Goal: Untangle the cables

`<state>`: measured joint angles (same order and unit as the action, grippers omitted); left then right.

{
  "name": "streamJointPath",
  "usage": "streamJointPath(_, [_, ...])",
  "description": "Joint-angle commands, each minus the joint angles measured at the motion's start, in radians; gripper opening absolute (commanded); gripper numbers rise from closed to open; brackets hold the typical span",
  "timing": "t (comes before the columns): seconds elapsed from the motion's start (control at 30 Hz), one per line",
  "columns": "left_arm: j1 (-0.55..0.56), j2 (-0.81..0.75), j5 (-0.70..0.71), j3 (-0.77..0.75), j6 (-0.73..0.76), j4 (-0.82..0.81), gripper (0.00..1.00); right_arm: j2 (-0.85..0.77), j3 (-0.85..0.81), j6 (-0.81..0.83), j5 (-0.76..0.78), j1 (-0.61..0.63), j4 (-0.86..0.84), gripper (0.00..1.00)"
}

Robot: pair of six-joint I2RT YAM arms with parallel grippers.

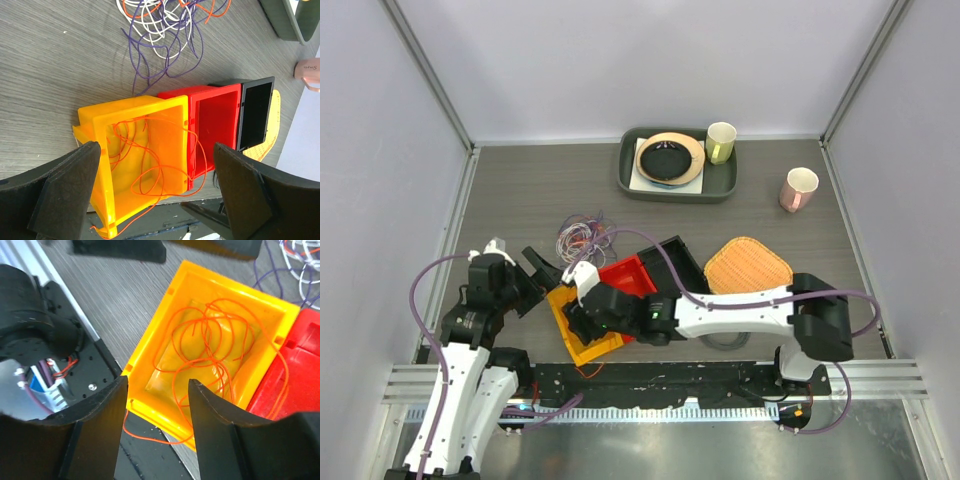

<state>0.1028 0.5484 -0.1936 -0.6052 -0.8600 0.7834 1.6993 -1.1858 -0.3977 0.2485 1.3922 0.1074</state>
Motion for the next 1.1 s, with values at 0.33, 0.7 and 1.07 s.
streamJointPath(0.33, [-0.002, 0.008, 0.003, -0.027, -0.002, -0.004, 1.00, -0.267, 0.159, -0.256, 0.060, -0.197, 0.077, 0.60])
streamJointPath(0.7, [-0.002, 0.022, -0.010, -0.019, -0.002, -0.032, 1.00, -0.179, 0.181, -0.254, -0.052, -0.216, 0.016, 0.53])
streamJointPath(1.07, [-0.002, 0.027, -0.013, -0.015, -0.002, -0.044, 1.00, -0.133, 0.207, -0.283, -0.127, -0.216, -0.041, 0.46])
